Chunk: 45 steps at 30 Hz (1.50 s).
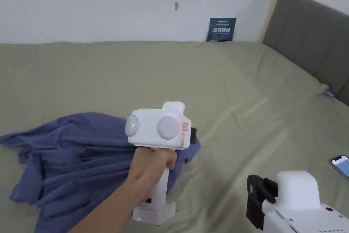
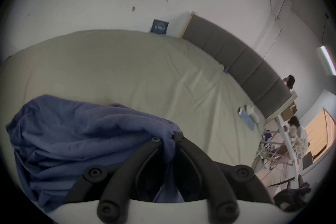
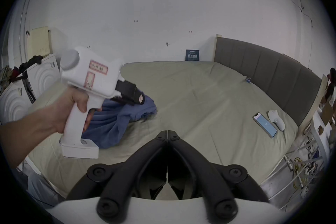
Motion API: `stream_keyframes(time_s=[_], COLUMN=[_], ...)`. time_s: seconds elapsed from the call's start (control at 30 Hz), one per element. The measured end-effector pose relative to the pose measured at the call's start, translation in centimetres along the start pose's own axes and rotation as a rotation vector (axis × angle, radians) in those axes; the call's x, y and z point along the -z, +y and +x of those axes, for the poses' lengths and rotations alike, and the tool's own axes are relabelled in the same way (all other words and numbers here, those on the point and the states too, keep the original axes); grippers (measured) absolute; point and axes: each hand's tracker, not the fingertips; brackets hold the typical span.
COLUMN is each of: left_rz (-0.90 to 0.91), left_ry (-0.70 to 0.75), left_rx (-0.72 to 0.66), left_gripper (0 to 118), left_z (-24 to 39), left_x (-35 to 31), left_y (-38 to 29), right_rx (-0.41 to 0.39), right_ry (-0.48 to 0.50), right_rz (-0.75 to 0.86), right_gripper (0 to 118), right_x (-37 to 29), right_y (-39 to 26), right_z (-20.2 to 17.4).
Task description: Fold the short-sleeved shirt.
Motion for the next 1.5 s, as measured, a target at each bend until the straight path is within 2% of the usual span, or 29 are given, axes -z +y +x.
stream_keyframes(time_s=[0.13,0.17,0.2,0.23,0.27,0.3,0.33,0.37,0.4,0.5,0.6,0.63,0.67,0.7,0.73,0.77,0.8,0.83,0.87,0.93,1.03,1.3,1.5], left_rz=[-0.021,-0.023,-0.027,-0.029,-0.029,-0.061,0.043,-0.006,0.010,0.119,0.270,0.314,0.367,0.415,0.465,0.485,0.506,0.550,0.544,0.600,0.639,0.630,0.544], left_ry=[0.023,0.026,0.024,0.043,0.065,0.089,0.082,0.084,0.118,0.163,0.244,0.277,0.317,0.339,0.357,0.384,0.417,0.497,0.493,0.596,0.662,0.653,0.608], left_rx=[0.016,0.017,0.013,0.009,0.013,0.032,0.035,0.012,0.012,0.050,0.032,0.022,-0.003,-0.023,-0.040,-0.047,-0.044,-0.058,-0.027,-0.019,-0.020,-0.065,-0.097], left_gripper=[5,12,36,88,116,108,108,108,108,108,100,92,69,69,60,36,0,0,0,0,0,0,0], left_z=[-0.8,-1.1,-1.5,-1.7,-2.0,-2.4,-4.8,-5.9,-4.6,-6.2,-6.2,-6.6,-6.8,-7.1,-7.3,-7.6,-7.9,-8.2,-8.4,-7.7,-7.6,-8.5,-11.0], left_x=[0.4,0.2,-0.3,-1.0,-1.6,-2.5,-2.7,-3.3,-7.5,-14.5,-24.1,-27.0,-30.2,-32.8,-35.3,-37.2,-38.5,-39.8,-40.9,-42.7,-44.4,-44.6,-42.1], left_y=[-0.2,-0.2,-0.2,-0.4,-0.5,-0.8,1.5,2.3,-0.8,-1.9,-6.7,-7.9,-10.0,-11.6,-13.1,-14.5,-16.2,-17.9,-19.1,-20.7,-22.1,-23.6,-21.9], right_rx=[0.000,0.001,0.001,0.002,0.004,0.005,0.006,0.009,0.012,0.016,0.025,0.026,0.024,0.018,0.012,0.011,0.008,0.004,-0.001,-0.029,-0.048,-0.038,-0.051], right_ry=[0.005,0.008,0.012,0.017,0.024,0.028,0.034,0.043,0.049,0.077,0.114,0.127,0.133,0.146,0.152,0.157,0.169,0.176,0.179,0.176,0.183,0.195,0.203], right_rz=[-0.007,-0.008,-0.007,-0.005,-0.004,0.000,0.007,0.018,0.028,0.058,0.083,0.095,0.106,0.123,0.135,0.143,0.153,0.164,0.177,0.193,0.204,0.188,0.170], right_gripper=[1,1,1,1,1,1,1,1,1,1,1,1,1,1,1,1,1,1,1,1,1,1,1], right_x=[0.5,0.6,0.5,0.4,0.3,0.1,-0.3,-0.6,-0.9,-2.1,-3.5,-4.1,-4.7,-5.2,-6.0,-6.5,-7.1,-7.6,-8.2,-9.1,-9.9,-10.0,-8.7], right_y=[0.0,0.1,0.1,0.1,0.3,0.4,0.5,0.6,0.8,1.3,1.8,1.9,2.0,2.0,2.0,2.0,2.0,1.8,1.6,1.2,0.5,0.1,0.5], right_z=[-0.1,-0.2,-0.4,-0.6,-0.7,-0.9,-1.2,-1.3,-1.6,-2.3,-3.4,-3.9,-4.4,-4.8,-5.3,-5.7,-6.1,-6.6,-7.0,-7.9,-8.8,-9.3,-9.4])
